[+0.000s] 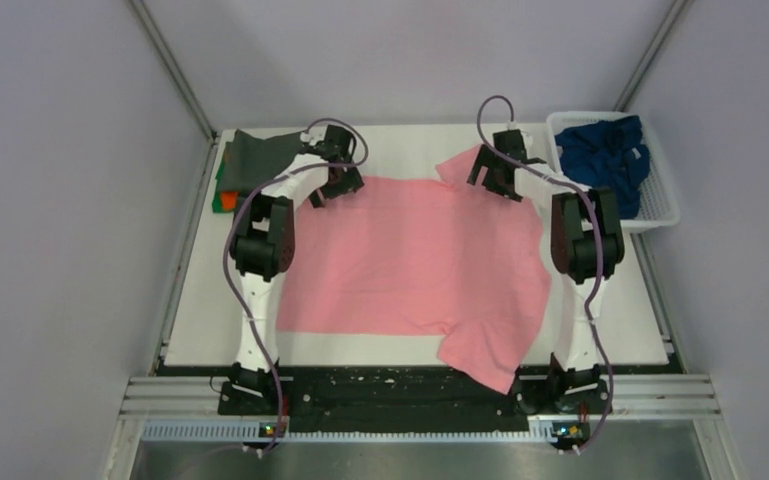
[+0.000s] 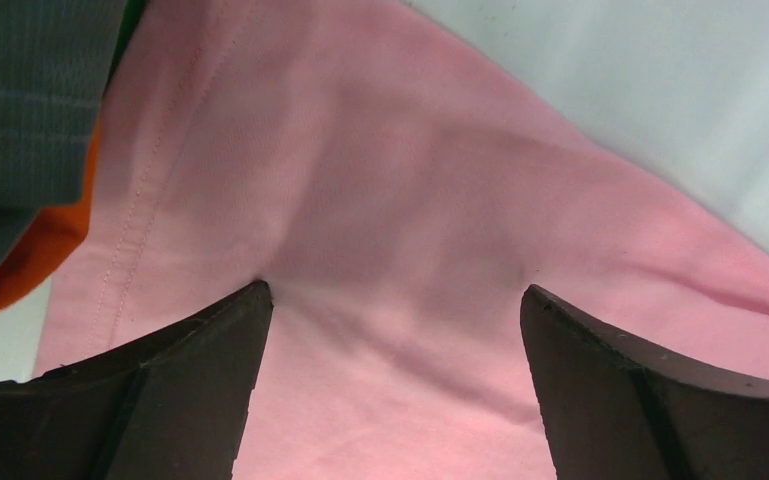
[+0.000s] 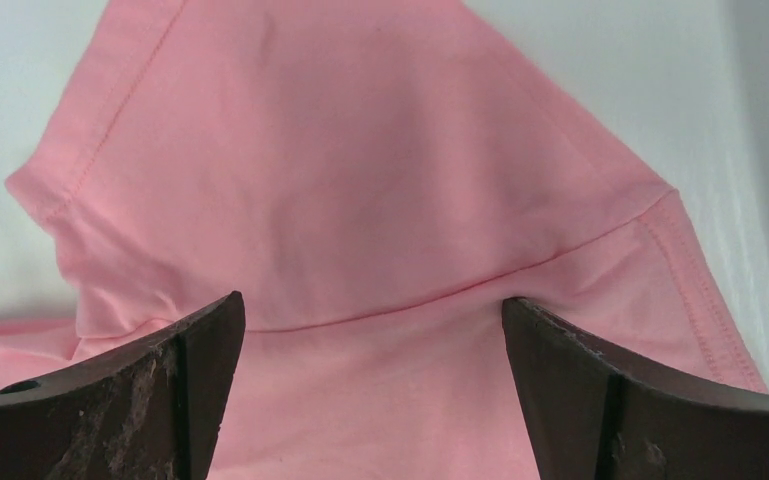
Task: Fold and stack the t-shirts
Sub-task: Flatten out the tshirt, then grab the side of the flattened tshirt closest away from the robot with both arms
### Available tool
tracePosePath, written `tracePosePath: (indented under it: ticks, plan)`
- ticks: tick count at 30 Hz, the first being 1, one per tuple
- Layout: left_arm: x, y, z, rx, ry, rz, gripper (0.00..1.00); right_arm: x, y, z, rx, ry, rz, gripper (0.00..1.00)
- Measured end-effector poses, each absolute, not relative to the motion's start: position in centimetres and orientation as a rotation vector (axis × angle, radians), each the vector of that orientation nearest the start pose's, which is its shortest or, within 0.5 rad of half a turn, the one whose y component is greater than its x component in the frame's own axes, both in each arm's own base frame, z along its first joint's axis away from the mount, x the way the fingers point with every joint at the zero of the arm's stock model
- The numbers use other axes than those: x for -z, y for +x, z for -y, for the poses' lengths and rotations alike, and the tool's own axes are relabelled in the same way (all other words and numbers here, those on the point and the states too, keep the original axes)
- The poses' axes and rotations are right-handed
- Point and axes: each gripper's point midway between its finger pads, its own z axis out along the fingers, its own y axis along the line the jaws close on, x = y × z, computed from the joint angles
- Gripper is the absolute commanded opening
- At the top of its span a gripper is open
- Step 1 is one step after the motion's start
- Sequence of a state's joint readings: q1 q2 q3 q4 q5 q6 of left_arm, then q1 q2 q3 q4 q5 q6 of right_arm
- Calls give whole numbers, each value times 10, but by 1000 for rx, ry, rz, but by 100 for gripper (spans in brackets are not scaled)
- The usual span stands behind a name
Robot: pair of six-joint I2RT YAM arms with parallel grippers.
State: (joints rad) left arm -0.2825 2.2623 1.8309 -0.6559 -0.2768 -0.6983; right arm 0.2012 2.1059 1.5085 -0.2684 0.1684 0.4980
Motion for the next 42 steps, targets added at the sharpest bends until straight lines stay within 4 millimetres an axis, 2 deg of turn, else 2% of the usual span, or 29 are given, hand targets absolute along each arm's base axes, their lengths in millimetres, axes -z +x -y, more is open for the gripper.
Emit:
tracePosePath:
  ticks: [7, 13, 17, 19, 21, 22, 24, 26, 28, 30, 31, 33, 34, 37, 39, 42]
  plan:
    - [-36, 537, 128, 38, -628, -2492, 99, -41, 563, -80, -124, 479, -2337, 99]
    - [-42, 552, 130, 122, -638, -2482, 99, -45, 589, -75, -128, 483, -2323, 99]
    - [-45, 552, 137, 167, -608, -2495, 99, -45, 582, -73, -109, 457, -2355, 99]
    - [-51, 549, 141, 165, -586, -2498, 99, -52, 571, -73, -80, 431, -2369, 99]
    - [-66, 539, 147, 154, -553, -2505, 99, -70, 549, -68, -31, 413, -2373, 99]
    - [-78, 532, 150, 156, -539, -2500, 99, -87, 535, -66, -13, 404, -2361, 99]
    - [-107, 508, 155, 164, -510, -2470, 99, -125, 508, -66, -11, 394, -2310, 99]
    - [-140, 465, 155, 176, -487, -2436, 99, -174, 480, -66, -67, 388, -2183, 99]
    - [-171, 415, 152, 220, -474, -2373, 99, -212, 443, -63, -132, 388, -2060, 99]
    - [-189, 369, 144, 254, -488, -2316, 99, -237, 408, -58, -192, 409, -1941, 99]
    - [-192, 349, 137, 260, -511, -2292, 99, -241, 393, -55, -218, 422, -1896, 99]
    - [-183, 319, 121, 244, -573, -2275, 99, -234, 370, -50, -243, 444, -1861, 99]
    - [-171, 304, 111, 224, -612, -2276, 98, -224, 359, -49, -250, 456, -1865, 99]
    - [-119, 259, 85, 117, -702, -2353, 94, -187, 332, -47, -258, 478, -1928, 99]
    - [-90, 229, 70, 41, -754, -2409, 91, -171, 320, -47, -259, 483, -1970, 99]
    - [-66, 199, 52, -45, -825, -2437, 76, -159, 308, -47, -257, 488, -2007, 99]
